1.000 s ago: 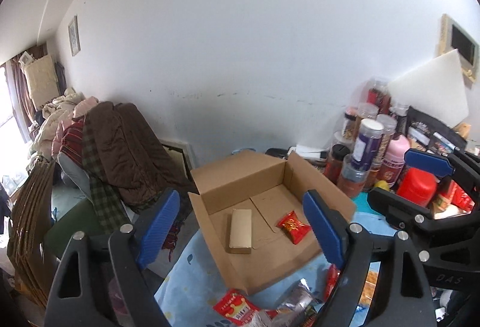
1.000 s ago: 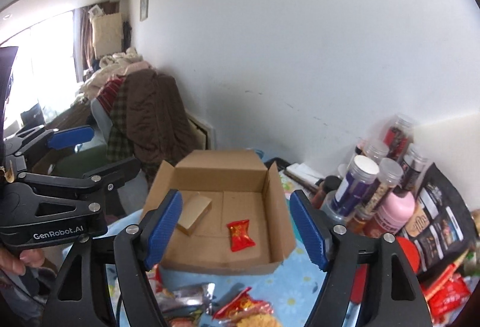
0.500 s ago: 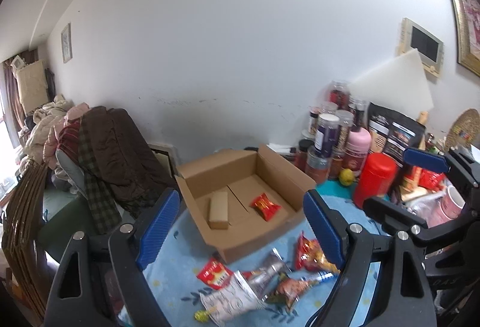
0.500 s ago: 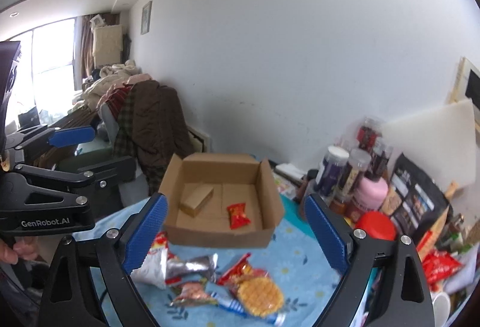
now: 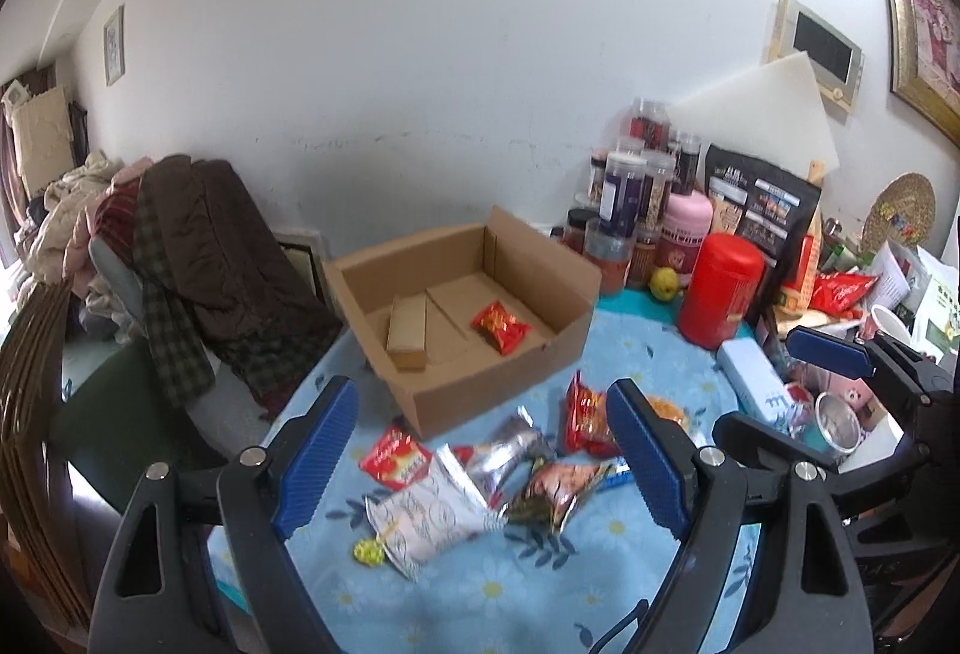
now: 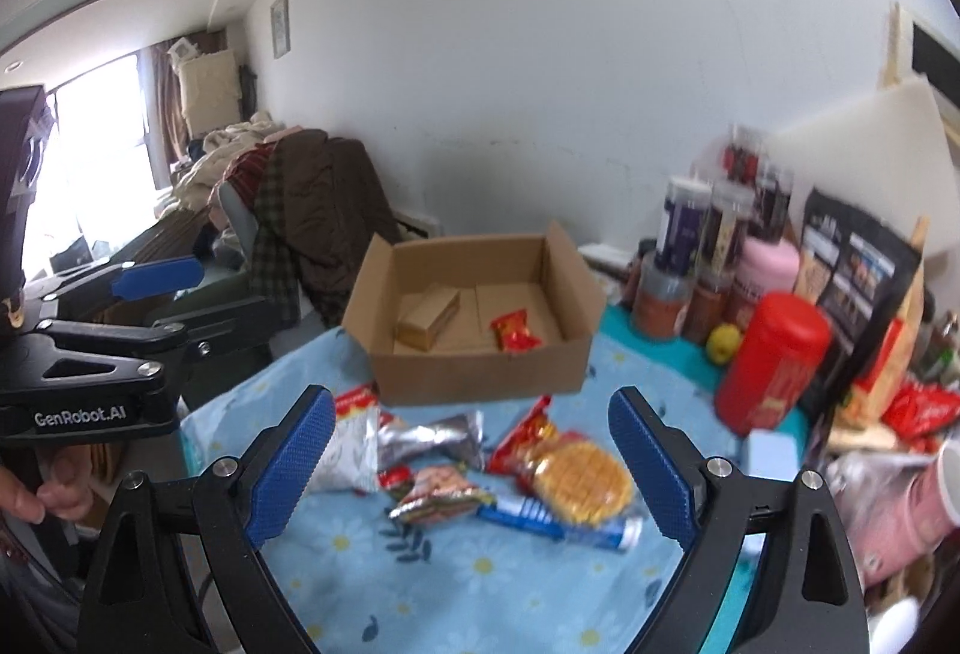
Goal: Organize snacks
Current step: 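Withdraw both grippers from the cardboard box back over the table, then grasp the brown cereal bag with the right gripper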
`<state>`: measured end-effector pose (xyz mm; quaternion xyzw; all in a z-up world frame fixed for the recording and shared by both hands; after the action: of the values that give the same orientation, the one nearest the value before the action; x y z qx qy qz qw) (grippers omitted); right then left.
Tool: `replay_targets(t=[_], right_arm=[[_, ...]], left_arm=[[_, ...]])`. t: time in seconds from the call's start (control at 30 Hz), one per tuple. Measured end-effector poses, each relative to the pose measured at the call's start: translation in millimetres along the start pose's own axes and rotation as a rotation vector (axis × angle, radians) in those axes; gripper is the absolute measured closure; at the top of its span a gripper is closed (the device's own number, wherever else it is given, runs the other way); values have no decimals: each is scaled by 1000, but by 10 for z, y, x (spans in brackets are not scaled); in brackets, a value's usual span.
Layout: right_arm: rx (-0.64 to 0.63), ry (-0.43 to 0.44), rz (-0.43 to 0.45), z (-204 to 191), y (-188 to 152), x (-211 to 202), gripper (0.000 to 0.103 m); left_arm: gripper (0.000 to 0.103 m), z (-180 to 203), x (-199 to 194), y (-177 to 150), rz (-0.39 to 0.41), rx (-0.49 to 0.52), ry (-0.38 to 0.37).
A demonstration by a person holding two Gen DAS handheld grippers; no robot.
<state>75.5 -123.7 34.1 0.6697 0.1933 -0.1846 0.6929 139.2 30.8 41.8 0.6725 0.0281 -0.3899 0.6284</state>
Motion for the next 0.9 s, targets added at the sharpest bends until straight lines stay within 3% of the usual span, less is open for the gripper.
replay_targets(t=[0.5, 0.9], right_arm=[[50, 39, -92, -78, -579, 371, 9], [28, 70, -197, -217, -837, 889, 9]], left_arm=[[18, -104, 344, -644, -135, -57, -55], [18, -382, 663, -977, -215, -94, -40]])
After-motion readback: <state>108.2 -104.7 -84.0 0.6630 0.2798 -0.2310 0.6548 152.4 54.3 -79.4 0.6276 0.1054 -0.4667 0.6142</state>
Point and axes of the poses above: each gripper's, at about its wrist camera, not at the fingertips, and x roughly the way its jaws point, z to its right, y to its top, the point moved 6 cm from there along x, roughly the way its jaws point, and after that the axes turned 8 degrees about -y, right-handed, at the moved point
